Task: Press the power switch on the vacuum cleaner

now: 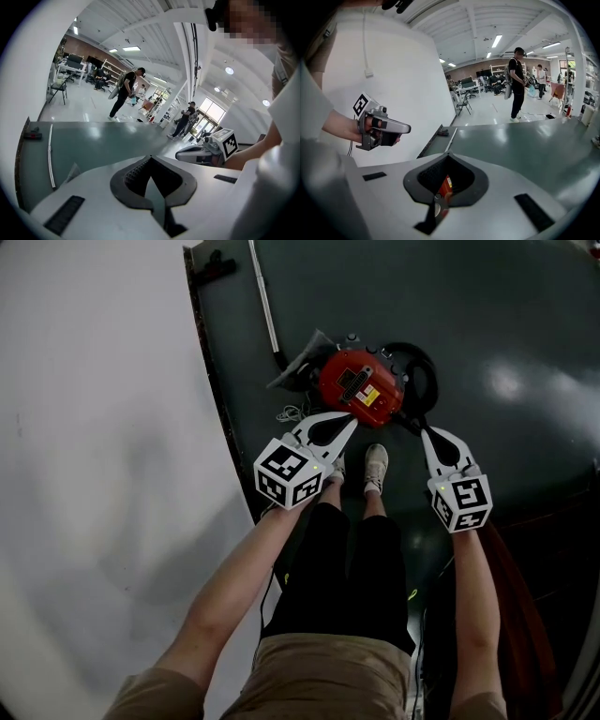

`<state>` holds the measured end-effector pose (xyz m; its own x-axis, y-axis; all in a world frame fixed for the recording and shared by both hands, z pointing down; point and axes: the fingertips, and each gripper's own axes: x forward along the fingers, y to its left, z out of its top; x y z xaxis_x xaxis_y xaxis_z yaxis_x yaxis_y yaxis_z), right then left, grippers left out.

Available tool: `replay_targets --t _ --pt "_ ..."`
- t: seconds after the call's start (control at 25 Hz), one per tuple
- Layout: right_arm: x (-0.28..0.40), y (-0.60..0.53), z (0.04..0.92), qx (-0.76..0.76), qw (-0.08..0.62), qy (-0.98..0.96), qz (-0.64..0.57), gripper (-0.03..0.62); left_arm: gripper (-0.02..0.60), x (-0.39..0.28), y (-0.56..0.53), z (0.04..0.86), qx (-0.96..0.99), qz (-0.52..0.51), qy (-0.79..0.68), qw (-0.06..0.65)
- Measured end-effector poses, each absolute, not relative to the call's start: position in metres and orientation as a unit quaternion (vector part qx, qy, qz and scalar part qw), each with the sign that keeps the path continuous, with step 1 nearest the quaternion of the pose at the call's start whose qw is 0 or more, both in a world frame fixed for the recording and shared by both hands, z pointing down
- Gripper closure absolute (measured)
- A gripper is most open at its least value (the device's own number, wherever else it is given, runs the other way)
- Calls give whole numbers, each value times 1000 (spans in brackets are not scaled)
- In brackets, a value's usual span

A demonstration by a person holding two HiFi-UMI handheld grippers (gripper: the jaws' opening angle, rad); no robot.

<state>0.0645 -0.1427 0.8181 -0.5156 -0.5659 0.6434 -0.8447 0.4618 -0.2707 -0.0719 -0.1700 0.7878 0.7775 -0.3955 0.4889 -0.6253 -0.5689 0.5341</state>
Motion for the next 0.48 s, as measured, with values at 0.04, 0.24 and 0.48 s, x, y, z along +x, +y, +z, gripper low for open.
replay_targets --t 0.04,0.24,0.48 --pt "66 -143 826 430 244 -820 289 586 577 -74 -170 795 869 161 -295 363" --pt "66 -148 875 435 259 -811 294 586 577 -83 -171 842 858 180 -305 372" --pt "63 -148 950 441 274 -793 319 586 577 -83 -161 914 843 224 -299 386"
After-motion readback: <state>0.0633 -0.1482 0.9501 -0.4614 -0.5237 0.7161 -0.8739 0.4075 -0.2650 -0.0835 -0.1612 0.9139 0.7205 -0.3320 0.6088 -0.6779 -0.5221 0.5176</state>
